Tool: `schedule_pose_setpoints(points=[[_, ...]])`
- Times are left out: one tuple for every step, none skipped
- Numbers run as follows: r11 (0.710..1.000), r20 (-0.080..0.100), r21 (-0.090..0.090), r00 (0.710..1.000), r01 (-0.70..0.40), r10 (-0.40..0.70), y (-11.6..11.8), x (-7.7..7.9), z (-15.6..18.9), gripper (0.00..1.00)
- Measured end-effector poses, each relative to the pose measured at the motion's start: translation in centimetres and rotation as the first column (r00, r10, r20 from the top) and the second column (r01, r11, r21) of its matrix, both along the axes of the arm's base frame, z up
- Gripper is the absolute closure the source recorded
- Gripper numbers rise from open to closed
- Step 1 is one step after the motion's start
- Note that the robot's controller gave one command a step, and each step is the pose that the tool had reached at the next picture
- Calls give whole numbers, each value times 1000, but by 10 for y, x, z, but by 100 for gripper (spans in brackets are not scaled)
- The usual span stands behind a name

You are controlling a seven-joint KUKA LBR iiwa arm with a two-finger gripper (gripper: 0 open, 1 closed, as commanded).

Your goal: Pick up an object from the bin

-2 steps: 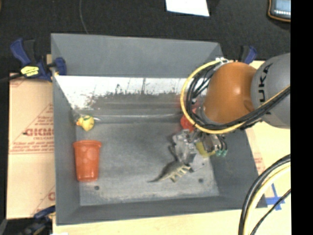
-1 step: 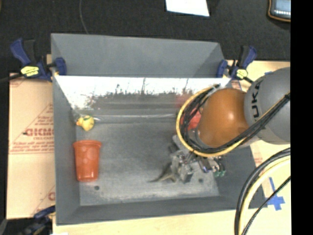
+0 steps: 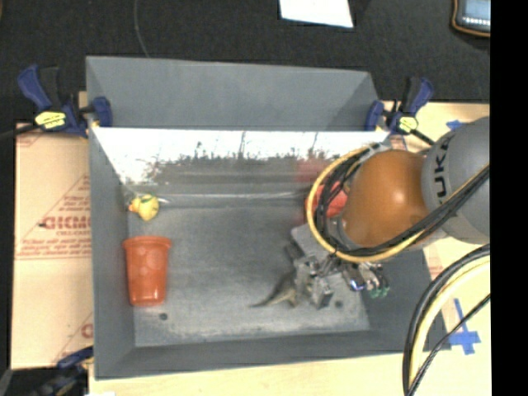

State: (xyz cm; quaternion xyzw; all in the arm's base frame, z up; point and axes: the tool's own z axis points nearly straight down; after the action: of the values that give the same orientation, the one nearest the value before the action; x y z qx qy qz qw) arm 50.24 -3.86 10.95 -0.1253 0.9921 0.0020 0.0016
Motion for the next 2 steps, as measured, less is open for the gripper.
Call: schedule_pose_setpoints(points=[[990,6,0,990,-142,142,16,50,52,0],[990,2,1,990,-139,139,16,48,50,0]])
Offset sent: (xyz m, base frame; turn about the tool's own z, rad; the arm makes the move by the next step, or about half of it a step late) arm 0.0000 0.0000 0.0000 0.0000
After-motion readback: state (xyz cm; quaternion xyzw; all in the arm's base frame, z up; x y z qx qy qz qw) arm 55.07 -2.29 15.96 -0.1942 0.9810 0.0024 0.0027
